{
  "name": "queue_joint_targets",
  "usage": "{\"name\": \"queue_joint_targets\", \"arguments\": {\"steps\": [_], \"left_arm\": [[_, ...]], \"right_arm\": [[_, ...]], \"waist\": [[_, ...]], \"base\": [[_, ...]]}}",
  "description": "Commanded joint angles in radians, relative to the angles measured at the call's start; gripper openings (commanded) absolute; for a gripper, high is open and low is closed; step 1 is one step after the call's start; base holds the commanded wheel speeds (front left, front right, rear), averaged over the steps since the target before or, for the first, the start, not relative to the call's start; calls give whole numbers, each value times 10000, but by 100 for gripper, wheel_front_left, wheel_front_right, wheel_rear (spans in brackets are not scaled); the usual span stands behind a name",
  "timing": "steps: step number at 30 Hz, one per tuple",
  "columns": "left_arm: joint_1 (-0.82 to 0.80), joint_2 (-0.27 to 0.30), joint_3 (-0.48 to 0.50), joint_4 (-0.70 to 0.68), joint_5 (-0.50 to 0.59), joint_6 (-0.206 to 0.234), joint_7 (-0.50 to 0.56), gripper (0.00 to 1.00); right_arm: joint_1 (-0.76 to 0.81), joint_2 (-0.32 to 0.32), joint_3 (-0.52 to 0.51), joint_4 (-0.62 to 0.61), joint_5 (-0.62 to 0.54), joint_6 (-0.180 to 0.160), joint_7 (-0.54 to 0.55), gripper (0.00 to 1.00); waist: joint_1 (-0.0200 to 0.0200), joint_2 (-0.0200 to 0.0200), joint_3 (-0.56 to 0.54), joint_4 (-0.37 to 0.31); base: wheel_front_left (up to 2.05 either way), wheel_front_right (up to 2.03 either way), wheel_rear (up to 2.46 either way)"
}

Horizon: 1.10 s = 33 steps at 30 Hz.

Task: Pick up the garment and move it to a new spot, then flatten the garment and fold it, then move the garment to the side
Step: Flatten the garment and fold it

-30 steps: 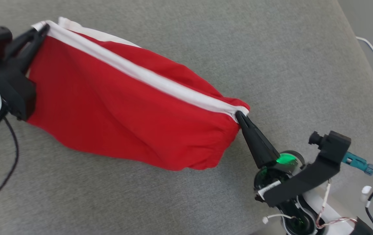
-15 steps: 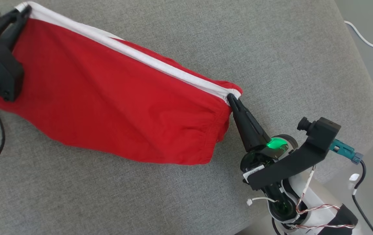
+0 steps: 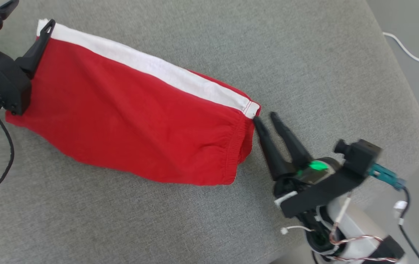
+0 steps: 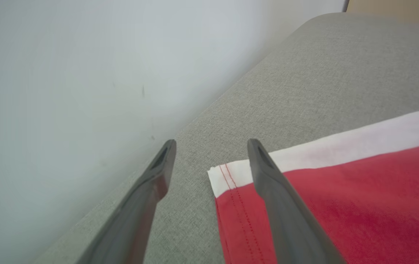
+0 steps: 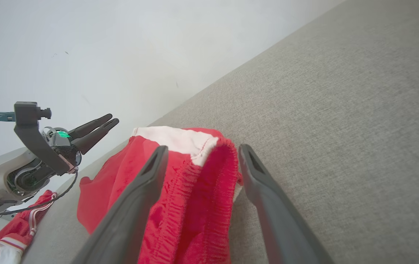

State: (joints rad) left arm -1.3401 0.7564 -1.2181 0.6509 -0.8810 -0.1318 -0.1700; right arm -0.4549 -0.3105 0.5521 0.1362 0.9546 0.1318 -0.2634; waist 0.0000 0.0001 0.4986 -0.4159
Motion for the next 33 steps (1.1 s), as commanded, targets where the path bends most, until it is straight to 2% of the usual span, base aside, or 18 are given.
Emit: {"name": "queue_joint_targets", "arguments": {"steps": [1,7,13,21,28,33], "left_arm": [[109,-51,-18,65,-156,23,-136,100],[527,-26,-64,333,-457,23,-607,100],[1099,80,9,387,-679,23,-847,100],[1614,43,-38,280,-398,72,-917,100],[2131,118,-223,237,-1114,15,282,100],[2389,346,-365,162,-1713,17,1933,100]], "right_arm": [[172,-55,-101,-97,-61,-25,-15,100],[792,-107,-1212,-767,-797,-25,-15,100],[1514,534,-2682,-1393,-2375,-23,-11,100],[2203,1032,-3119,-1931,-4591,-23,-11,100],[2584,1650,-2740,-1834,-5502,-23,-12,100],[2382,1838,-2631,-1688,-5505,-23,-11,100]], "waist": [[0,-1,-263,90],[0,-1,-942,153],[0,-1,-1561,155],[0,-1,-1749,343],[0,-1,-1694,319],[0,-1,-1529,137]], "base": [[0,0,0],[0,0,0],[0,0,0],[0,0,0],[0,0,0],[0,0,0]]}}
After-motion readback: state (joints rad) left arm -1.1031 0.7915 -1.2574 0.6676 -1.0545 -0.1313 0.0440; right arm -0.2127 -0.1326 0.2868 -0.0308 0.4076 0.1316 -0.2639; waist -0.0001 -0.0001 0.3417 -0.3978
